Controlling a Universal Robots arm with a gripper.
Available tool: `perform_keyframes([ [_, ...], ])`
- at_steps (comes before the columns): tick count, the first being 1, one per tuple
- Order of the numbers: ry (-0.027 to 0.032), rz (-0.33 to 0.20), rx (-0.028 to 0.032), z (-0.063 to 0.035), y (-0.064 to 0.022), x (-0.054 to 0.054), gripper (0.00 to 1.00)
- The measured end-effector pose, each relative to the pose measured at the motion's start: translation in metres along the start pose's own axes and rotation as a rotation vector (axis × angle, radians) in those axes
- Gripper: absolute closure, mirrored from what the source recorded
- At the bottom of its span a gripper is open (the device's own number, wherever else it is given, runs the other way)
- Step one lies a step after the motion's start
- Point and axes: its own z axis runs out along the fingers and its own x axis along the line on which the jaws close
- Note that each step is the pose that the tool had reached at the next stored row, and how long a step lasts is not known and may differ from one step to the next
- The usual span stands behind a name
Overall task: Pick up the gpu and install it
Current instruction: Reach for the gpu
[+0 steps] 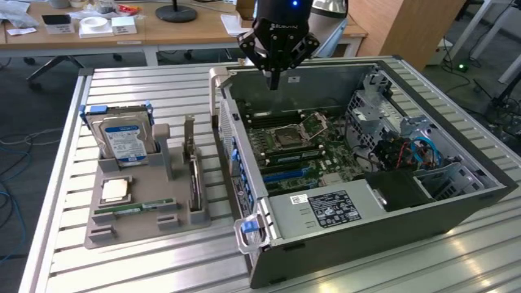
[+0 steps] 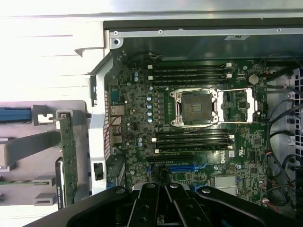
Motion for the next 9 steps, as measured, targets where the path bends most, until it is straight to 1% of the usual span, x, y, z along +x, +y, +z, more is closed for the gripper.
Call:
perform_keyframes([
  [9, 0.0000, 0.000, 0.0000, -0.0001, -0.0003, 0.0037, 0.89],
])
